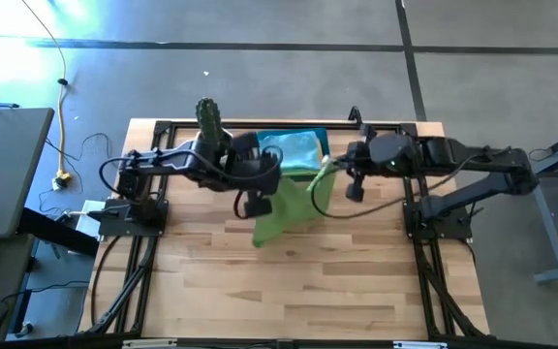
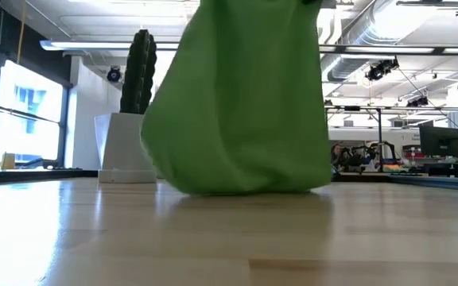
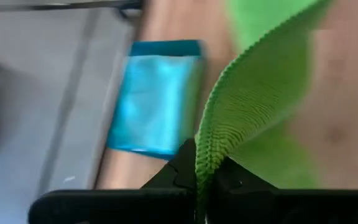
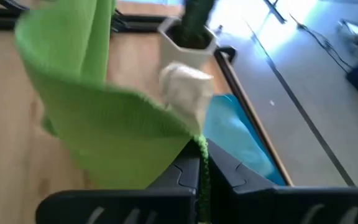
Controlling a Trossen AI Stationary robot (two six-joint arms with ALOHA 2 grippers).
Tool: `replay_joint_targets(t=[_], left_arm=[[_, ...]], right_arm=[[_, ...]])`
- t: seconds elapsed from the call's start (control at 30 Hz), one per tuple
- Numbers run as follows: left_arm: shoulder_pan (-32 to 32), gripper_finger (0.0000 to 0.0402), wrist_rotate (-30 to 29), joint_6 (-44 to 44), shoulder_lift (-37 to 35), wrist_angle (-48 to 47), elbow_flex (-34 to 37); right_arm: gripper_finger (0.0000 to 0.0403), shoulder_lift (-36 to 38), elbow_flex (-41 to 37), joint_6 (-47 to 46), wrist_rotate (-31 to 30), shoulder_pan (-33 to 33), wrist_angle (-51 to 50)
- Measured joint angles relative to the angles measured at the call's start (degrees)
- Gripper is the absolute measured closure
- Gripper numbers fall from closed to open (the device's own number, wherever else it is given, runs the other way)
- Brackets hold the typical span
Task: Fold microfiber towels
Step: Fold the green microfiber towel
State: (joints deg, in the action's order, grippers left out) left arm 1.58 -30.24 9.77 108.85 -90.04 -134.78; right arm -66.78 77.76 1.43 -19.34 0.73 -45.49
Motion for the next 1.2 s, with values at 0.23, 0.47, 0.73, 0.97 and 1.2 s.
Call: replay_joint_targets(t=[0.23, 0.47, 0.73, 0.97, 1.2], left_arm=[[-5.45, 0.0401, -12.65, -2.48, -0.12, 0.0, 0.0], [-8.2, 0.0401, -20.29, -2.12, -0.12, 0.0, -0.2], [-5.62, 0.0401, 5.58, 6.8, 0.72, 0.09, 0.74], [3.14, 0.0401, 14.6, 13.4, 3.58, 0.87, 9.72], [10.23, 0.0401, 18.58, 19.0, 7.0, 10.49, 17.48]], right_arm=[[0.0402, -0.61, 3.39, 5.12, -0.12, -8.34, -3.2], [0.0402, -4.52, 14.6, 7.76, -0.03, -13.9, -9.44], [0.0402, -10.0, 12.88, -4.86, 5.84, -10.06, -29.68], [0.0402, -10.12, -0.26, -11.65, 17.09, -0.75, -28.49], [0.0402, -10.1, -10.17, -19.05, 23.15, 7.97, -19.47]])
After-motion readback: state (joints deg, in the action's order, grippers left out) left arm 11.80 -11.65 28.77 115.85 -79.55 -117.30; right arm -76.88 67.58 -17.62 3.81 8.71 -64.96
